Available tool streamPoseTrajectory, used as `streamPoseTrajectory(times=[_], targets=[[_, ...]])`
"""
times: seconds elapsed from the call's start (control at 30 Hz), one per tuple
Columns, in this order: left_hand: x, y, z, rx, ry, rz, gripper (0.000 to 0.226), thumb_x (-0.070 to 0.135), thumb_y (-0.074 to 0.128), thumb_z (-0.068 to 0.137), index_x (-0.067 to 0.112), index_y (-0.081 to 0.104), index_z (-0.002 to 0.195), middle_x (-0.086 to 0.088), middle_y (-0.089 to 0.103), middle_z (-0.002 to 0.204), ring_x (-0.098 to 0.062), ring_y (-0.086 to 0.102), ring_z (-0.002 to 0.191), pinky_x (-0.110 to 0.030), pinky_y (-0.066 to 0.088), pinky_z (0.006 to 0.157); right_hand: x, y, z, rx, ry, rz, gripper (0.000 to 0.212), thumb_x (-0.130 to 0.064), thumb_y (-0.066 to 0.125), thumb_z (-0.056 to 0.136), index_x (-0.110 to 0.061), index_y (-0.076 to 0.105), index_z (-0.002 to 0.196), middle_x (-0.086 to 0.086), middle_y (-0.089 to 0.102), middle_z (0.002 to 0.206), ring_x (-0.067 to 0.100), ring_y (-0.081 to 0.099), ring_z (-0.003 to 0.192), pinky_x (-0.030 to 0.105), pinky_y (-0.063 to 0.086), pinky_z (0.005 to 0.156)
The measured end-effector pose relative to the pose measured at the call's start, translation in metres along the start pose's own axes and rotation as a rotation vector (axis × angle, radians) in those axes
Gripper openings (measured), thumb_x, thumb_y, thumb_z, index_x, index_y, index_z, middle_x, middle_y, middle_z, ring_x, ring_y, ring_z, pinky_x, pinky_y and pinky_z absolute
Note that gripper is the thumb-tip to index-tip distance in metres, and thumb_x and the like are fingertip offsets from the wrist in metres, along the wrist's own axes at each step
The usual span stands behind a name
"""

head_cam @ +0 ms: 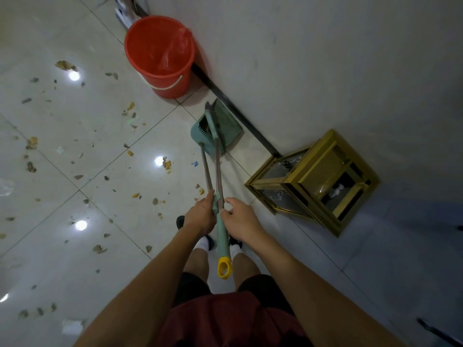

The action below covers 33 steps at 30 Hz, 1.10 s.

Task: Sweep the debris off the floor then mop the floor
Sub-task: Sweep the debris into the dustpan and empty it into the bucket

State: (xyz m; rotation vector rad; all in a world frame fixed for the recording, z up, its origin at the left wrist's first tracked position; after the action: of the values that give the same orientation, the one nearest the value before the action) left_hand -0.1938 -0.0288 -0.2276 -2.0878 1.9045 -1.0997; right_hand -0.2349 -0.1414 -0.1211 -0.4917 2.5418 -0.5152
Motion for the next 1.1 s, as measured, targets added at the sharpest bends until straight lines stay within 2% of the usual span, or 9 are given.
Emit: streamPoseTrajectory(times=[0.13,0.27,0.33,0.43,0.6,0.67,0.77,1.0,1.1], targets=[[0.001,0.003,-0.001,-0.005,0.012,-0.004,0.078,0.03,0.059,0.098,0.024,0.014,0.161,-0.019,0.058,0.135,-0.038,0.062,0.109,-0.047,0.055,0.088,-0.001,0.006,-0.005,-0.005,0.029,0.014,0.039,-0.03,0.042,0.101,-0.014,0.053,0.136,0.012,0.063,0.118,0.029,0.062,0.107,0.037,0.053,0.089],[0.005,0.001,0.0,-0.01,0.048,0.068,0.084,0.03,0.063,0.096,0.025,0.01,0.161,-0.017,0.057,0.134,-0.035,0.063,0.106,-0.048,0.056,0.087,0.0,0.017,-0.012,-0.08,0.163,0.344,0.025,-0.019,0.047,0.095,-0.023,0.054,0.118,0.011,0.065,0.098,0.03,0.072,0.071,0.041,0.061,0.065],[0.007,0.001,0.001,-0.02,0.08,0.102,0.087,0.028,0.063,0.095,0.024,0.007,0.162,-0.016,0.056,0.133,-0.034,0.063,0.106,-0.047,0.056,0.086,-0.001,0.023,-0.016,-0.117,0.26,0.538,0.027,-0.01,0.043,0.094,-0.023,0.052,0.116,0.014,0.063,0.088,0.024,0.063,0.052,0.033,0.055,0.049],[0.009,-0.001,0.003,-0.012,0.109,0.122,0.084,0.028,0.063,0.095,0.023,0.012,0.161,-0.016,0.057,0.13,-0.034,0.063,0.105,-0.047,0.056,0.086,-0.002,0.023,-0.016,-0.077,0.272,0.574,0.033,-0.005,0.041,0.092,-0.019,0.055,0.118,0.015,0.058,0.082,0.017,0.051,0.047,0.025,0.046,0.042],[0.012,0.001,0.007,-0.005,0.128,0.09,0.078,0.028,0.065,0.094,0.022,0.02,0.158,-0.017,0.058,0.128,-0.035,0.062,0.104,-0.046,0.055,0.084,-0.001,0.018,-0.011,0.01,0.181,0.371,0.037,-0.009,0.043,0.089,-0.02,0.057,0.121,0.007,0.062,0.088,0.02,0.062,0.061,0.027,0.051,0.045],[0.013,0.003,0.006,-0.014,0.114,0.063,0.079,0.026,0.065,0.094,0.023,0.019,0.159,-0.016,0.057,0.129,-0.035,0.061,0.105,-0.045,0.054,0.085,-0.001,0.017,-0.011,0.037,0.152,0.272,0.039,-0.012,0.044,0.091,-0.023,0.056,0.126,0.006,0.066,0.102,0.025,0.068,0.081,0.035,0.059,0.06],[0.014,0.004,0.004,-0.026,0.1,0.039,0.079,0.026,0.064,0.095,0.025,0.019,0.159,-0.017,0.056,0.131,-0.036,0.061,0.108,-0.046,0.053,0.088,-0.001,0.017,-0.012,0.064,0.126,0.156,0.047,-0.012,0.045,0.095,-0.025,0.049,0.14,0.006,0.066,0.116,0.025,0.066,0.1,0.034,0.056,0.08],[0.034,0.004,-0.005,0.028,0.152,0.13,0.066,0.019,0.056,0.097,0.015,0.024,0.154,-0.019,0.061,0.123,-0.037,0.063,0.096,-0.044,0.053,0.076,0.013,0.003,-0.016,0.091,0.051,-0.093,0.059,-0.017,0.043,0.102,-0.029,0.021,0.156,0.01,0.064,0.111,0.025,0.064,0.101,0.029,0.048,0.074],[0.04,-0.002,-0.014,0.113,0.125,0.161,0.051,0.021,0.053,0.098,0.015,0.033,0.144,-0.017,0.063,0.118,-0.035,0.064,0.085,-0.043,0.054,0.068,0.018,-0.006,-0.01,0.106,0.018,-0.18,0.06,-0.019,0.042,0.103,-0.025,0.018,0.158,0.013,0.061,0.126,0.028,0.059,0.113,0.034,0.049,0.087]])
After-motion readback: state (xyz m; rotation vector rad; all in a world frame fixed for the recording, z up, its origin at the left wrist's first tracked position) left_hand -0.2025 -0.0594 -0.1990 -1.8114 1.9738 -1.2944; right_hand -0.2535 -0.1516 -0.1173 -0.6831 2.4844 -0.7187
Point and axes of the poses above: each hand's wrist, its own z-axis towards the middle knuckle, its own y-axis out of the palm, x = y × z, the point moved 5 cm from there along z, towards the middle knuckle
